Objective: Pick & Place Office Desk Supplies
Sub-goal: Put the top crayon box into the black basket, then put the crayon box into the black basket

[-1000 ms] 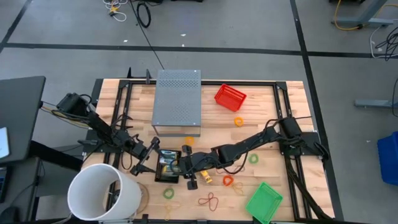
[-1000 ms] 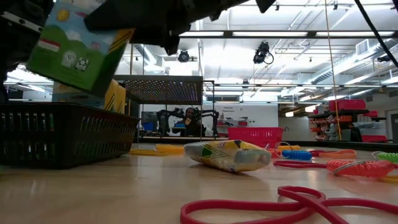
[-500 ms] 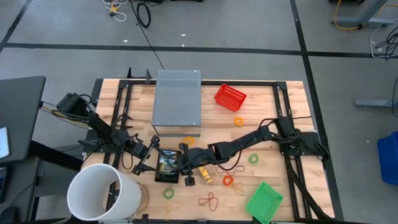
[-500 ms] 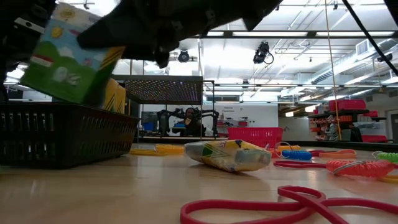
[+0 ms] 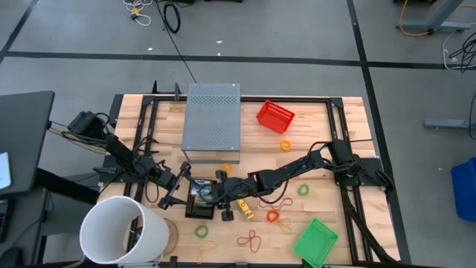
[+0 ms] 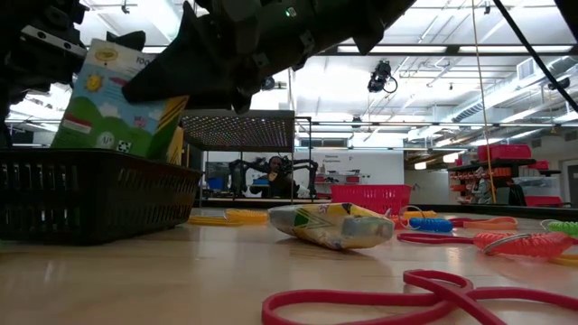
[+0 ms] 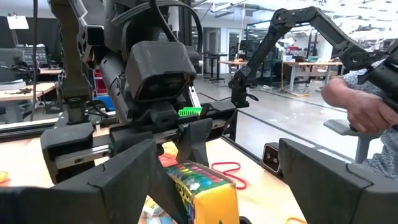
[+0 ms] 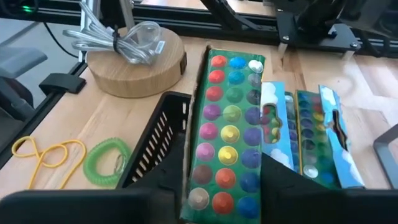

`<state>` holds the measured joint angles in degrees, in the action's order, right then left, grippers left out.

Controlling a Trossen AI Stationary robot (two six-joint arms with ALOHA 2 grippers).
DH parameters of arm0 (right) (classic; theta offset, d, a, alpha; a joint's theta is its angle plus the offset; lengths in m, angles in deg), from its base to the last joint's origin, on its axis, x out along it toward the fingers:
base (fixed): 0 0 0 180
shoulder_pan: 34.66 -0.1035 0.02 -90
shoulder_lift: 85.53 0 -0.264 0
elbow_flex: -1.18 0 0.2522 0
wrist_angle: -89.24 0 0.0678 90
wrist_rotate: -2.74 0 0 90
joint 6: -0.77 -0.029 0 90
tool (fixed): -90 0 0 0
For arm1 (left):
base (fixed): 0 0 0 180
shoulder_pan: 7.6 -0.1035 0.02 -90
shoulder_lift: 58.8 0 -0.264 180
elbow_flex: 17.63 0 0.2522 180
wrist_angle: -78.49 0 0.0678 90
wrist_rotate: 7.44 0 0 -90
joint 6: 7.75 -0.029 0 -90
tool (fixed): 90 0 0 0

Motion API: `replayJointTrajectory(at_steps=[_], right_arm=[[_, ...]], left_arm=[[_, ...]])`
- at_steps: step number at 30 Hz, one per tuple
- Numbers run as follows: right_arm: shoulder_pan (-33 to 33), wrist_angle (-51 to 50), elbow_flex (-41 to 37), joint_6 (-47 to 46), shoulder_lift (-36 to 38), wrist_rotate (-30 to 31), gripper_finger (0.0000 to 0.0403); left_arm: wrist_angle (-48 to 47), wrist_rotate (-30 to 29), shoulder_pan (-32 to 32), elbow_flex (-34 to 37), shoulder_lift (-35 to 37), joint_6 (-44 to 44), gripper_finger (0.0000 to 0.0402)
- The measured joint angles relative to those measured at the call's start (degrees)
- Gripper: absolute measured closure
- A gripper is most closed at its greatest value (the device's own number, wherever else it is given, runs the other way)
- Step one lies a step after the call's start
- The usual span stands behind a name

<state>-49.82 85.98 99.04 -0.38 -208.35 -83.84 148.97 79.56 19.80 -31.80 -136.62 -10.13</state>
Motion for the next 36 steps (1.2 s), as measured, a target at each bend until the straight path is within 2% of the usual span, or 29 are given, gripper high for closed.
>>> replayJointTrajectory(at_steps=[3, 6, 19, 23, 27, 31, 36], right_arm=[[0.0, 0.5, 0.0, 0.2, 0.0, -0.5, 0.0233], [-0.1, 0.5, 0.0, 0.5, 0.0, -1.4, 0.0213], [-0.8, -0.3, 0.0, 0.6, 0.9, -0.4, 0.0222], [-2.8, -7.7, 0.1, -0.6, 4.5, 2.9, 0.0223], [-5.1, -20.9, 0.1, -7.2, 8.5, 8.9, 0.0223], [-6.2, -31.5, 0.1, -19.4, 9.6, 8.3, 0.0222], [-6.6, -38.4, 0.0, -27.6, 8.3, 5.3, 0.0222]], left_arm=[[0.0, 0.0, 0.0, 0.0, 0.0, 0.0, 0.0063], [0.0, 0.0, 0.0, 0.0, 0.0, -0.1, 0.0063], [0.0, 0.0, 0.0, 0.0, 0.0, -0.2, 0.0063], [-0.1, 0.0, 0.0, 0.0, 0.0, -0.2, 0.0063], [-0.1, 0.0, 0.0, 0.0, 0.0, -0.5, 0.0063], [-0.1, 0.0, 0.0, 0.0, 0.0, -0.6, 0.0063], [-0.1, 0.0, 0.0, 0.0, 0.0, -0.7, 0.0063]])
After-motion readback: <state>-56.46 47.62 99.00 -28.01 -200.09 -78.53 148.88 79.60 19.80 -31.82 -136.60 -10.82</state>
